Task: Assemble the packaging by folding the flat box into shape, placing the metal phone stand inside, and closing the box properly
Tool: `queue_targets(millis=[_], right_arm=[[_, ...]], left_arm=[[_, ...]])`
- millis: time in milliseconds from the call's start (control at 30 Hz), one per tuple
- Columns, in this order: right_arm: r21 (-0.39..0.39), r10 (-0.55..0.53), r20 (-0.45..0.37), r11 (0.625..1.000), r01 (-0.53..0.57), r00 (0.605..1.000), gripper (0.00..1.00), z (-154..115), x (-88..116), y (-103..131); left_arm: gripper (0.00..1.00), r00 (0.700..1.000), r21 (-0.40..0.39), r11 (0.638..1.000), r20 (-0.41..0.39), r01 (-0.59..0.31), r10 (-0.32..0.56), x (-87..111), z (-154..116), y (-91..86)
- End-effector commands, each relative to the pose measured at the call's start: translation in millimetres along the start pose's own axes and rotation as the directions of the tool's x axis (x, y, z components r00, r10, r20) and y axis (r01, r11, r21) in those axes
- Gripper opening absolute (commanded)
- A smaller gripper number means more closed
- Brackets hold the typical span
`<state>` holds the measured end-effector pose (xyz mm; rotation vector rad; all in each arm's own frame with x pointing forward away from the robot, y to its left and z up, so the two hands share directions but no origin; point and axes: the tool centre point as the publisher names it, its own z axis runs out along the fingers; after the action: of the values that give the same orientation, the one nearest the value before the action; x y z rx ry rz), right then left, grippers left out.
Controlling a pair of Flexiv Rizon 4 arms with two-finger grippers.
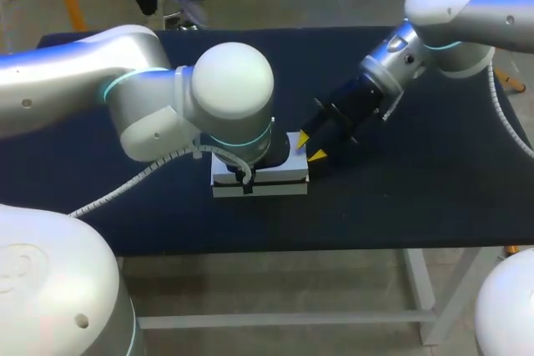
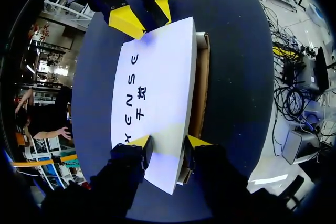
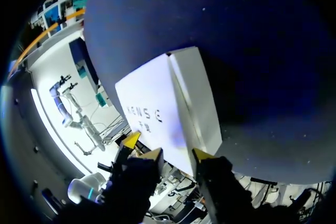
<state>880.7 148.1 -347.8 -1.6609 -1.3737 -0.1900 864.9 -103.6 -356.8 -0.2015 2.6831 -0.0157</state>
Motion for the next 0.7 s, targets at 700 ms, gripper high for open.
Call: queue_targets(millis=[700], right_arm=[[-0.086, -0.12, 0.02, 0.989, 0.121, 0.993, 0.0, 8, 2, -41]], left_arm=[[0.45, 1.0, -0.009, 1.0, 0.007, 0.004, -0.004, 7.7, -3, -1.5]])
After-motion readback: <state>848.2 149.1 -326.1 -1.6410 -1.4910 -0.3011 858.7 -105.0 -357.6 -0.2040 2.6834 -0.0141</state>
